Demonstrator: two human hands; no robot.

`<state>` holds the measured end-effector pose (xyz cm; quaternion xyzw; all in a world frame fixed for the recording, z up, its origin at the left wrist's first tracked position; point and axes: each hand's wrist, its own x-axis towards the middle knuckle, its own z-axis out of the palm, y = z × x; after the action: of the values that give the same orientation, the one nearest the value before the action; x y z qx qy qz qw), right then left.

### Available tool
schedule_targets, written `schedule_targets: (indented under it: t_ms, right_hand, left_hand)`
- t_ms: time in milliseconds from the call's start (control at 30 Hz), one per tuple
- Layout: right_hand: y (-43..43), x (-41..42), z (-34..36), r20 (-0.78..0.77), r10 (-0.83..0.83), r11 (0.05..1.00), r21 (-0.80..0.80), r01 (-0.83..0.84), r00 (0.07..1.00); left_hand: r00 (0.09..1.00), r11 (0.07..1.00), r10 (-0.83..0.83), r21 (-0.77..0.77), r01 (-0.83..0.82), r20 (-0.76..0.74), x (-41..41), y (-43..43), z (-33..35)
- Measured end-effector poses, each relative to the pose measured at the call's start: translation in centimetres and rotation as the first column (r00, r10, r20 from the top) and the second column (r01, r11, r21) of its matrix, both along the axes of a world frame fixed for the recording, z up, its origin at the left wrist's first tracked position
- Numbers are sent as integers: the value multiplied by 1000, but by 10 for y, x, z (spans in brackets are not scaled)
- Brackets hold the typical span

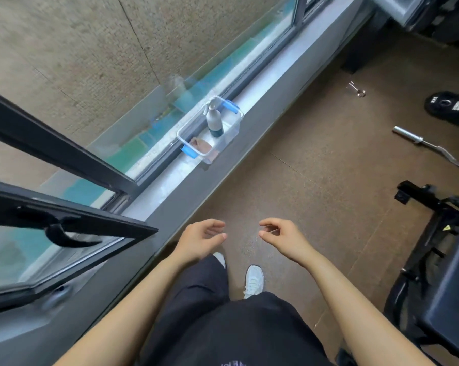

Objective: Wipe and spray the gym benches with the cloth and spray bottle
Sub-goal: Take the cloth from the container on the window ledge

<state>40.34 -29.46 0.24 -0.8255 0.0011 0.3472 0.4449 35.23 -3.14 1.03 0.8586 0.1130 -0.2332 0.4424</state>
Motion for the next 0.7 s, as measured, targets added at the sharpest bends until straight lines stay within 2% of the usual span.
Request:
schedule_targets:
  t_ms: [100,400,533,700]
  right_hand:
    - [10,47,-7,-32,-41,999,6,41,999]
    - [75,209,-37,-80,-236,970,-86,229,968]
    - [115,274,-61,-102,-305,948,-129,291,947]
    - [152,342,-97,-80,-308,941,-170,291,948]
  left_hand:
    - [998,998,69,-14,-69,-3,49,15,-9]
    - [990,994,109,2,-109,-95,255,98,-53]
    - [986,990,-34,130,56,-162,343,136,-90]
    - [942,929,-225,235,284,-250,418,156,-149]
